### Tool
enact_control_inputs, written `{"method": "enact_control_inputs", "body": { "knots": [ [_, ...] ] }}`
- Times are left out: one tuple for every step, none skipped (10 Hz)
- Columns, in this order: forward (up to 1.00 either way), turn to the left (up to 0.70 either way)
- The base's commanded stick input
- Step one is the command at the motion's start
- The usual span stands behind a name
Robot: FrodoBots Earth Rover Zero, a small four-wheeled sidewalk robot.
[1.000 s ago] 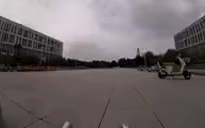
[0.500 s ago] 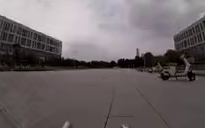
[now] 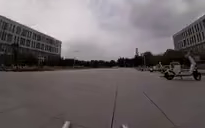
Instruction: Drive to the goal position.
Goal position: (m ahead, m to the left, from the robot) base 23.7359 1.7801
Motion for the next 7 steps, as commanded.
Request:
{"method": "enact_control_inputs", "body": {
  "knots": [
    [0.70,0.00],
    [0.70,0.00],
    [0.70,0.00],
    [0.70,0.00],
    [0.70,0.00],
    [0.70,0.00],
    [0.70,0.00]
  ]
}}
